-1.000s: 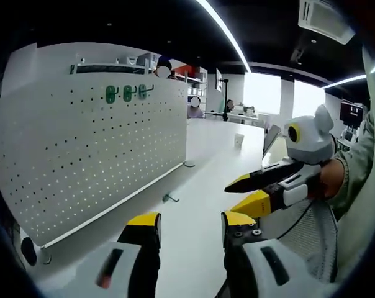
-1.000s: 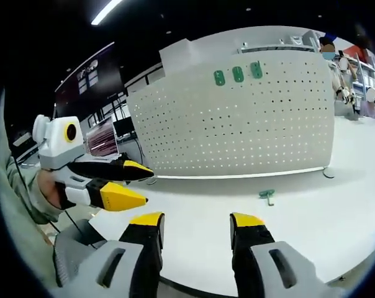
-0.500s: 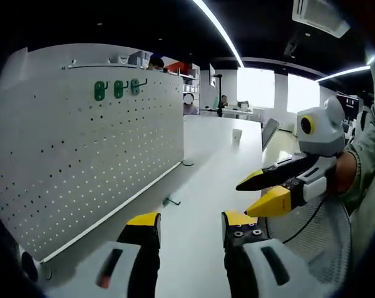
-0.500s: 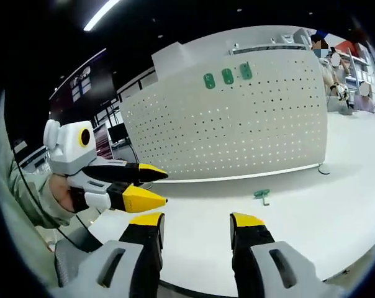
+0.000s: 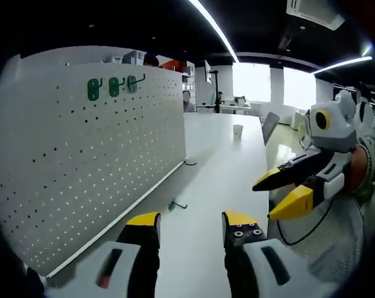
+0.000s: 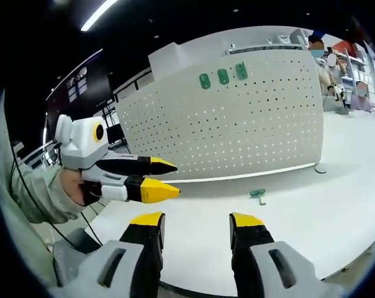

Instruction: Insert the hook assembly into the mounting plate slot until the hook locks in place.

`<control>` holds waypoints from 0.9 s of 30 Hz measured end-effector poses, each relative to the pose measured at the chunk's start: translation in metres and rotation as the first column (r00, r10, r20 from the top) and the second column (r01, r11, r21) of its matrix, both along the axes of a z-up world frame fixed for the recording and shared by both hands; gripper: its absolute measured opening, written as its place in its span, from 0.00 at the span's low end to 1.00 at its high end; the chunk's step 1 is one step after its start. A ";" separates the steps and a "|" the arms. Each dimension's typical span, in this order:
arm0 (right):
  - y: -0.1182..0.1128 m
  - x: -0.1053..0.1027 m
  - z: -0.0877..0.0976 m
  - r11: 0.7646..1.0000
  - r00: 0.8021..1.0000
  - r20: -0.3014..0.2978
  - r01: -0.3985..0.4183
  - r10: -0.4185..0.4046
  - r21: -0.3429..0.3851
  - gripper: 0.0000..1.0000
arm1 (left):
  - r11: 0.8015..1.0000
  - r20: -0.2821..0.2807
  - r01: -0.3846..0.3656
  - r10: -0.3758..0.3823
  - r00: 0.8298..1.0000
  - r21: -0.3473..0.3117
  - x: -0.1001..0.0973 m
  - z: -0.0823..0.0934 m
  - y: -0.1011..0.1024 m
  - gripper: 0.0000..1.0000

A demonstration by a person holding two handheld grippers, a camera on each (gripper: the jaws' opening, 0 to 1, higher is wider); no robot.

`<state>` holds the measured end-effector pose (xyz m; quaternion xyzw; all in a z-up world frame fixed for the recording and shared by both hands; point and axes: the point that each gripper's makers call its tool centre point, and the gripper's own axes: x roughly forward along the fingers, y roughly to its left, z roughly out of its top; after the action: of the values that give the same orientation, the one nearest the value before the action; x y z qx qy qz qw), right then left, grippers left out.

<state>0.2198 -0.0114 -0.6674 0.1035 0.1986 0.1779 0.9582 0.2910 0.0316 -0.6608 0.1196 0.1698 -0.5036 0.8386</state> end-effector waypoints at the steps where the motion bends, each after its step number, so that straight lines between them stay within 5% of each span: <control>1: 0.000 0.000 0.000 1.000 1.000 0.000 0.001 -0.001 -0.002 0.40 | 1.000 0.002 0.002 -0.002 1.000 0.002 0.002 0.000 -0.001 0.41; 14: -0.002 0.002 -0.002 1.000 1.000 -0.005 0.014 -0.014 0.006 0.40 | 0.997 0.037 0.060 -0.062 0.997 0.056 0.028 -0.007 -0.020 0.42; 27: 0.003 0.005 -0.008 1.000 1.000 -0.012 0.007 -0.007 0.002 0.39 | 0.986 0.025 0.107 -0.111 0.993 0.129 0.051 -0.039 -0.042 0.41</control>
<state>0.2247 -0.0079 -0.6756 0.1062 0.2039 0.1739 0.9576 0.3417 -0.0099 -0.6995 0.1903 0.1814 -0.5350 0.8029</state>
